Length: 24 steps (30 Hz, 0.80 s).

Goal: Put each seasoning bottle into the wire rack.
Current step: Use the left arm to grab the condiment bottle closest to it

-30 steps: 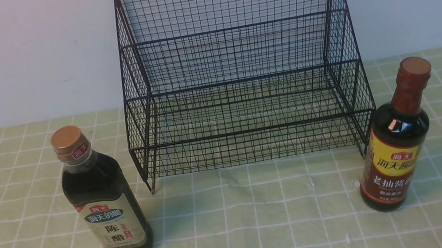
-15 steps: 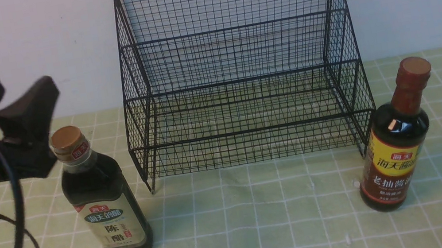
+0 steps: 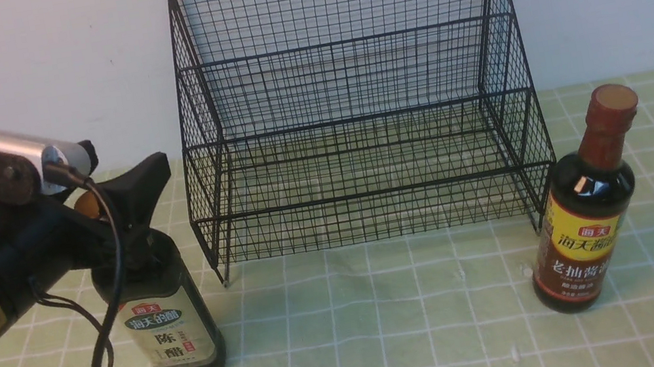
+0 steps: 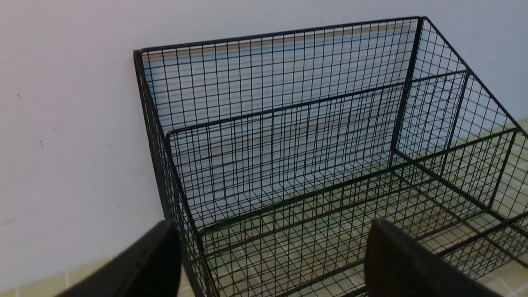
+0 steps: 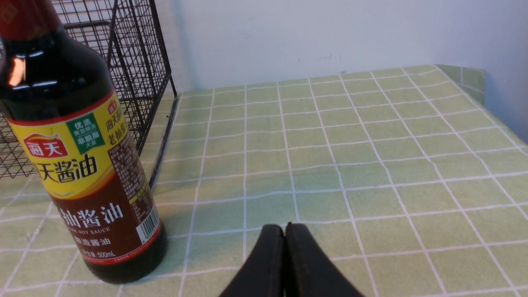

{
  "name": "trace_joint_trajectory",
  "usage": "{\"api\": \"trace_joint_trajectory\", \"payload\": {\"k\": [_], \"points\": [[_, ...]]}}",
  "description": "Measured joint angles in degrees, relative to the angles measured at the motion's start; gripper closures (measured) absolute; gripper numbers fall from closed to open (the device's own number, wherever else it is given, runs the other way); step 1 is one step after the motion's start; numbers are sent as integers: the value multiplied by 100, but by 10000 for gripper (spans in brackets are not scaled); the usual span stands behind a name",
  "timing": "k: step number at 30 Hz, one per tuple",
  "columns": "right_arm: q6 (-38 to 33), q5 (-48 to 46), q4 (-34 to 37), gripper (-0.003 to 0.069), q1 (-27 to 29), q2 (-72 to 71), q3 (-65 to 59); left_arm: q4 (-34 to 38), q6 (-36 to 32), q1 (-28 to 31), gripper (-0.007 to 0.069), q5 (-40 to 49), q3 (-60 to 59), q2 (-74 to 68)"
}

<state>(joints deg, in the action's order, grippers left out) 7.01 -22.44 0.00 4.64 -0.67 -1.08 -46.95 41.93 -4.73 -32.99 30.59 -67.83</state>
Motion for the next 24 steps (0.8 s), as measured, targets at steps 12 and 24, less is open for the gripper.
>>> {"api": "trace_joint_trajectory", "payload": {"k": [12, 24], "points": [[0, 0, 0, 672, 0, 0, 0, 11, -126, 0, 81, -29, 12, -634], [0, 0, 0, 672, 0, 0, 0, 18, -84, 0, 320, -40, 12, -664]]}}
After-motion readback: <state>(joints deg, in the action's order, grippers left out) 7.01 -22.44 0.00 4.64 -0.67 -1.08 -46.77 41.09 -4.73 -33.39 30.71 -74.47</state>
